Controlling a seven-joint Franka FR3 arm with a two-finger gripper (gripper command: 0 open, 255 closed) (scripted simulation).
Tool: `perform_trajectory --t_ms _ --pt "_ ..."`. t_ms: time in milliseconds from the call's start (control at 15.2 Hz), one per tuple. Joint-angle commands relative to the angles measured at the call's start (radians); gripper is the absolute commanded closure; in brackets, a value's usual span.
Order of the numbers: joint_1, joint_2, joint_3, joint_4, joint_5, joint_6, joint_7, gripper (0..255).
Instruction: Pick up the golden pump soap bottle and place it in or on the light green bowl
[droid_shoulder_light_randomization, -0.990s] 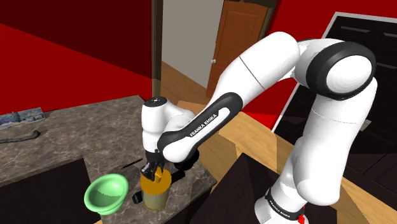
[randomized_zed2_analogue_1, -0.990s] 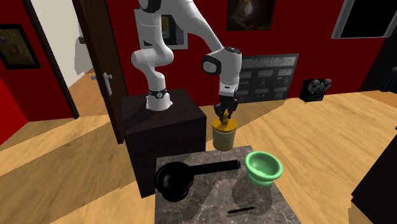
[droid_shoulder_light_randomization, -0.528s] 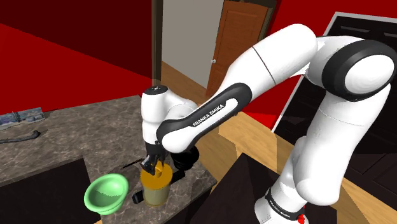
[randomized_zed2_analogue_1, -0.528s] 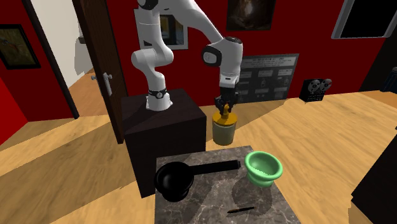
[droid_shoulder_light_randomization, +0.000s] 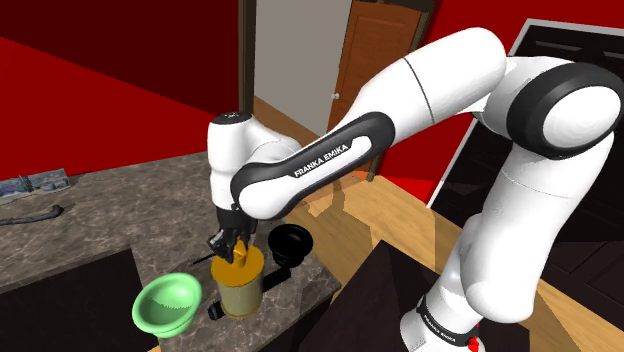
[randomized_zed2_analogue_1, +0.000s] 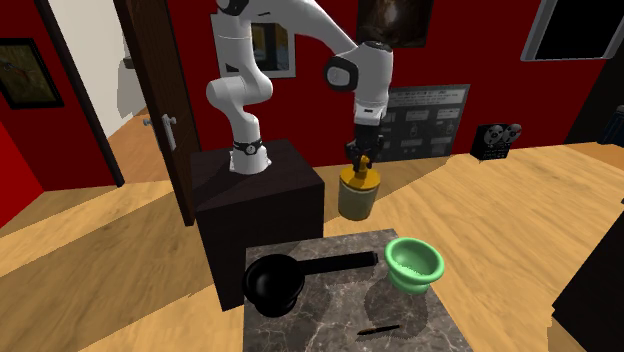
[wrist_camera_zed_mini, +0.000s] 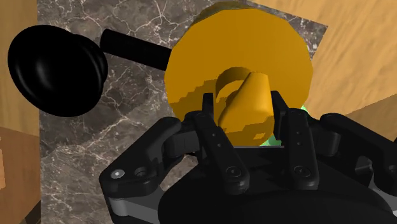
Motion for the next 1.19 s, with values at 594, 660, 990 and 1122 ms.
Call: perform_trajectory --t_ms 594,660,990,1122 --pt "0.092 0.366 -0.016 0.631 -0.121 -0.285 0.087 255" --pt "0.105 0.407 -0.019 0.706 -0.13 -0.319 0.091 255" --pt "0.213 0.705 -0.046 1.263 -0.18 -0.576 0.087 255" --pt "0.209 0.701 -0.048 1.229 -0.178 -0.547 0.088 255"
